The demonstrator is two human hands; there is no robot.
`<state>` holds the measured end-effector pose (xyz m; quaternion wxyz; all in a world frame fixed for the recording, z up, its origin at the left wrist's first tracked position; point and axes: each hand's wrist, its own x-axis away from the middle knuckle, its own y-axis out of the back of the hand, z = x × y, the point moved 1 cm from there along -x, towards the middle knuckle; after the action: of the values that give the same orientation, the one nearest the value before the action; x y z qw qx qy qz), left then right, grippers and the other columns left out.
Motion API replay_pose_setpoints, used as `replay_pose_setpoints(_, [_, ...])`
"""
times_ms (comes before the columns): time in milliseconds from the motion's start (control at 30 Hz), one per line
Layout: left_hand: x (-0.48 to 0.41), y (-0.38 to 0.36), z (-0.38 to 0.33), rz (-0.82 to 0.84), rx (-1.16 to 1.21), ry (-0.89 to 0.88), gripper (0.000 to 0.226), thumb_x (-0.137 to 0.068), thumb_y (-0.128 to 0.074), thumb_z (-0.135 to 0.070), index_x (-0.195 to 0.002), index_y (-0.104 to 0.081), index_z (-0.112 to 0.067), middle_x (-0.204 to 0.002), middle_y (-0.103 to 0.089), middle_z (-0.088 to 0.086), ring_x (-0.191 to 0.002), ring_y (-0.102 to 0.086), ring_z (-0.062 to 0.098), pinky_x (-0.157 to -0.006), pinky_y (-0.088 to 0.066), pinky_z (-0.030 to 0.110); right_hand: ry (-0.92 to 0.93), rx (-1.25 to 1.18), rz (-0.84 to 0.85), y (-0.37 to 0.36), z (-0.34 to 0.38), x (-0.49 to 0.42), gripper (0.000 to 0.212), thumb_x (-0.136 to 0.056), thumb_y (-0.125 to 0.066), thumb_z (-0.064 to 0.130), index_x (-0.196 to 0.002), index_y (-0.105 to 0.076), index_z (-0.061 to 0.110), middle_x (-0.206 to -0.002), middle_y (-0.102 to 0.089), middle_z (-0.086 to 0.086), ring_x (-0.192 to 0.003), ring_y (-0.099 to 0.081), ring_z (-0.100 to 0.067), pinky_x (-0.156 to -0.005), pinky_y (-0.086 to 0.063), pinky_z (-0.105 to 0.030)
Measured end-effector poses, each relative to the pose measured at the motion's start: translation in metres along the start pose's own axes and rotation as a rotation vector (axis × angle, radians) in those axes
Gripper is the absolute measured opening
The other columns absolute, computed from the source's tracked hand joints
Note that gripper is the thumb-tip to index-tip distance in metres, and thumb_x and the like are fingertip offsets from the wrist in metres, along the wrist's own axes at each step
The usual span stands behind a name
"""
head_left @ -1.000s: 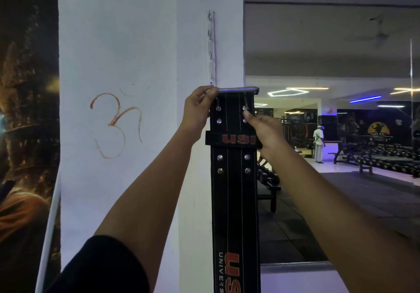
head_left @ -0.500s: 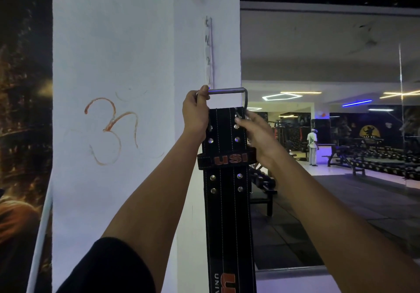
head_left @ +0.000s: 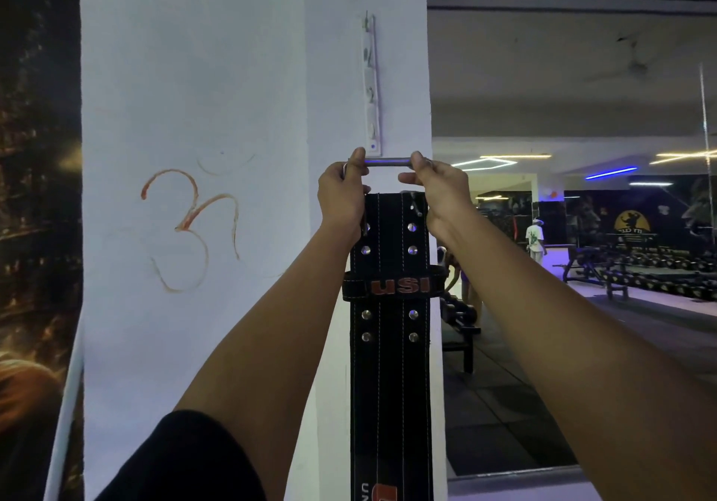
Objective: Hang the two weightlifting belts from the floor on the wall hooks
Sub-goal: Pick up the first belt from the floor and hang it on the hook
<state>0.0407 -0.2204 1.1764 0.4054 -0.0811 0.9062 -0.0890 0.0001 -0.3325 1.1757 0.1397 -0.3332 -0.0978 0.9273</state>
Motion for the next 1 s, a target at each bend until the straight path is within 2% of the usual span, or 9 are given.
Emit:
replay_pose_setpoints(167, [-0.039, -0.002, 0.020, -0.013, -0.018, 0.003, 0.038, -0.091, -0.049, -0.047, -0.070, -0.054, -0.016, -0.065, -0.055, 0.003, -0.059, -0.050, 0.016, -0.050, -0.039, 0.025, 0.071, -0.013, 0.036, -0.011, -0.020, -0.041, 0.017, -0.094, -0.052, 0.020, -0.098, -0.064, 0.008, -0.073, -0.063, -0.004, -0.086, -0.059, -0.021, -0.097, -0.043, -0.045])
replay_pose_setpoints(267, [-0.070, -0.009, 0.031, 0.003, -0.022, -0.029, 0.039, -0.092, -0.048, -0.045, -0.069, -0.054, -0.015, -0.063, -0.054, 0.004, -0.054, -0.049, 0.016, -0.045, -0.039, 0.021, 0.129, -0.017, 0.033, -0.017, -0.030, -0.072, 0.012, -0.094, -0.053, 0.018, -0.094, -0.062, 0.009, -0.068, -0.059, -0.005, -0.075, -0.061, -0.027, -0.086, -0.049, -0.047])
replay_pose_setpoints(333, [-0.093, -0.014, 0.039, 0.009, 0.001, -0.053, 0.038, -0.093, -0.049, -0.043, -0.068, -0.055, -0.014, -0.060, -0.051, 0.004, -0.056, -0.050, 0.018, -0.050, -0.040, 0.024, 0.171, -0.008, 0.041, -0.023, -0.035, -0.095, 0.012, -0.093, -0.054, 0.018, -0.083, -0.059, 0.014, -0.066, -0.060, -0.004, -0.070, -0.060, -0.024, -0.087, -0.049, -0.048])
replay_pose_setpoints(400, [-0.117, -0.021, 0.045, 0.005, 0.002, -0.059, 0.037, -0.093, -0.049, -0.041, -0.068, -0.055, -0.014, -0.059, -0.049, 0.004, -0.058, -0.051, 0.018, -0.054, -0.042, 0.026, 0.200, 0.008, 0.032, -0.029, -0.037, -0.122, 0.016, -0.093, -0.054, 0.019, -0.078, -0.058, 0.017, -0.066, -0.061, -0.002, -0.071, -0.058, -0.018, -0.090, -0.047, -0.044])
replay_pose_setpoints(500, [-0.153, -0.035, 0.050, -0.013, -0.004, -0.078, 0.036, -0.093, -0.050, -0.040, -0.069, -0.055, -0.013, -0.061, -0.049, 0.003, -0.060, -0.053, 0.017, -0.057, -0.043, 0.027, 0.237, 0.018, 0.019, -0.037, -0.038, -0.160, 0.012, -0.093, -0.054, 0.019, -0.083, -0.060, 0.016, -0.066, -0.062, 0.000, -0.070, -0.056, -0.010, -0.078, -0.042, -0.032])
replay_pose_setpoints(633, [-0.192, -0.053, 0.057, -0.032, 0.014, -0.121, 0.034, -0.095, -0.049, -0.035, -0.071, -0.055, -0.011, -0.067, -0.052, 0.002, -0.057, -0.052, 0.015, -0.064, -0.045, 0.030, 0.253, 0.016, 0.000, -0.044, -0.038, -0.204, 0.013, -0.092, -0.056, 0.019, -0.098, -0.065, 0.013, -0.067, -0.062, 0.002, -0.083, -0.057, -0.017, -0.085, -0.043, -0.033])
replay_pose_setpoints(733, [-0.214, -0.065, 0.067, -0.042, 0.001, -0.138, 0.034, -0.095, -0.048, -0.033, -0.071, -0.054, -0.011, -0.069, -0.053, 0.001, -0.059, -0.053, 0.016, -0.067, -0.047, 0.031, 0.252, 0.019, -0.006, -0.046, -0.043, -0.231, 0.016, -0.091, -0.056, 0.018, -0.101, -0.066, 0.010, -0.065, -0.061, 0.001, -0.076, -0.055, -0.015, -0.079, -0.043, -0.030])
replay_pose_setpoints(867, [-0.234, -0.071, 0.074, -0.075, -0.043, -0.163, 0.034, -0.096, -0.046, -0.035, -0.082, -0.056, -0.006, -0.071, -0.054, 0.002, -0.069, -0.057, 0.023, -0.069, -0.049, 0.033, 0.267, 0.002, -0.001, -0.050, -0.048, -0.251, 0.012, -0.090, -0.057, 0.017, -0.082, -0.065, 0.013, -0.063, -0.058, 0.001, -0.067, -0.052, -0.012, -0.068, -0.042, -0.027])
replay_pose_setpoints(1000, [-0.242, -0.073, 0.078, -0.132, -0.115, -0.180, 0.034, -0.095, -0.048, -0.035, -0.087, -0.056, -0.003, -0.083, -0.059, 0.009, -0.076, -0.056, 0.026, -0.055, -0.042, 0.026, 0.225, -0.022, -0.026, -0.053, -0.055, -0.260, 0.015, -0.089, -0.058, 0.016, -0.075, -0.062, 0.012, -0.063, -0.057, 0.000, -0.069, -0.052, -0.018, -0.071, -0.044, -0.031])
